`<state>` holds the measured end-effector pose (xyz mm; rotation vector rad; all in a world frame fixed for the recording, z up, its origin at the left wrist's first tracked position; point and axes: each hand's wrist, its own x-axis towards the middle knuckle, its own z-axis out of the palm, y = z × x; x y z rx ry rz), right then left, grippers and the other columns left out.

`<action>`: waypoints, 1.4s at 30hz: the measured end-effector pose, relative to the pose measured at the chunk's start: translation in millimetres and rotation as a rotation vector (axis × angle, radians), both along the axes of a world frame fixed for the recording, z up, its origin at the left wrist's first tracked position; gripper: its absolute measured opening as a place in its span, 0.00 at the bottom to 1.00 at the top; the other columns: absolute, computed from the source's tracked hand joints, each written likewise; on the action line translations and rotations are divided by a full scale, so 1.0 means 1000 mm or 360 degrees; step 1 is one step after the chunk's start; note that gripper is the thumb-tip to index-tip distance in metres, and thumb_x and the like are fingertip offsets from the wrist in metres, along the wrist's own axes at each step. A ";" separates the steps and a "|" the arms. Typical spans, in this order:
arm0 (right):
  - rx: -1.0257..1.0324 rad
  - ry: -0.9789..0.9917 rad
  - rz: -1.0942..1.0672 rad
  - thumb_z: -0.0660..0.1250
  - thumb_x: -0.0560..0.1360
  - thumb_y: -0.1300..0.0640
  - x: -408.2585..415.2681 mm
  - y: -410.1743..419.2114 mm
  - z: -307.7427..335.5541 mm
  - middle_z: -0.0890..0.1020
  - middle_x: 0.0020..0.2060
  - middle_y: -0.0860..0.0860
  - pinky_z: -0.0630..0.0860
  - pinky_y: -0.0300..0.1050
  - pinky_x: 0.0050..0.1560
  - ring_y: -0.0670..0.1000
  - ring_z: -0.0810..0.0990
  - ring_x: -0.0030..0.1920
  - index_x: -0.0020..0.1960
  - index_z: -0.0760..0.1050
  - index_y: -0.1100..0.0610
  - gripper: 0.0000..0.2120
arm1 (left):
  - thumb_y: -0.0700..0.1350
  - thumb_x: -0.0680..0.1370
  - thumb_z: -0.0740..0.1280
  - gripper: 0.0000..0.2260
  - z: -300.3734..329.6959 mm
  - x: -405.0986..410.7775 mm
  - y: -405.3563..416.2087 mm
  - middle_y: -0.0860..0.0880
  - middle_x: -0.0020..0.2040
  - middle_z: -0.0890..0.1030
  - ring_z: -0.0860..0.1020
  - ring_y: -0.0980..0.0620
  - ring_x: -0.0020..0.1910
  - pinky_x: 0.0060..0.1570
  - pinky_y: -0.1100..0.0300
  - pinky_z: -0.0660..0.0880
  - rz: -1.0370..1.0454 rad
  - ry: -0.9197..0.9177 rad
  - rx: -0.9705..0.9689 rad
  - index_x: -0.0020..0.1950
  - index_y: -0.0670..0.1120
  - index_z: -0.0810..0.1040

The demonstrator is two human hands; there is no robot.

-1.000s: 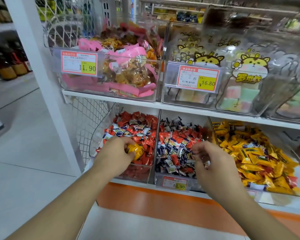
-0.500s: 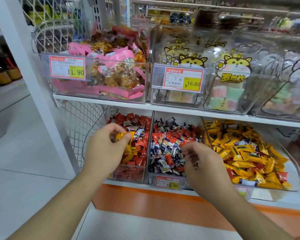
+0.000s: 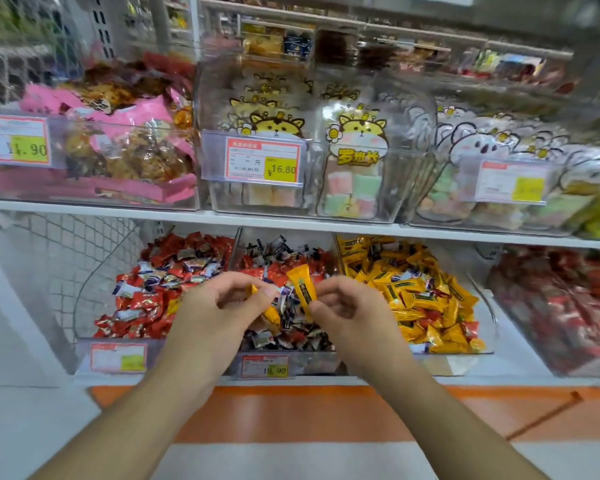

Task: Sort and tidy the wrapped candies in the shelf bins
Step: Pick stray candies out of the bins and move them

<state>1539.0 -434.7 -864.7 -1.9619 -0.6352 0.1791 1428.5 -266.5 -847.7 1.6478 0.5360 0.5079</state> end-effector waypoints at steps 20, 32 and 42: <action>-0.0150 -0.0534 0.0314 0.78 0.74 0.50 -0.016 0.001 0.015 0.81 0.45 0.42 0.77 0.38 0.48 0.45 0.80 0.50 0.54 0.81 0.47 0.11 | 0.47 0.73 0.78 0.04 -0.007 0.001 -0.009 0.48 0.42 0.86 0.87 0.47 0.44 0.49 0.50 0.84 -0.0020 -0.0024 -0.0203 0.46 0.50 0.87; -0.0311 -0.0509 -0.0481 0.73 0.77 0.52 0.022 -0.023 0.013 0.82 0.37 0.43 0.71 0.39 0.30 0.44 0.78 0.35 0.46 0.79 0.44 0.05 | 0.53 0.73 0.79 0.16 -0.002 -0.013 0.010 0.58 0.52 0.85 0.83 0.64 0.51 0.49 0.69 0.79 -0.0226 0.0103 0.0057 0.58 0.57 0.81; -0.0813 -0.0825 -0.0688 0.72 0.68 0.70 0.039 -0.029 -0.004 0.81 0.58 0.61 0.74 0.58 0.64 0.65 0.77 0.61 0.60 0.81 0.63 0.20 | 0.35 0.77 0.71 0.14 -0.028 -0.020 0.104 0.57 0.46 0.80 0.78 0.60 0.45 0.43 0.69 0.73 0.0312 0.0382 0.0898 0.50 0.56 0.79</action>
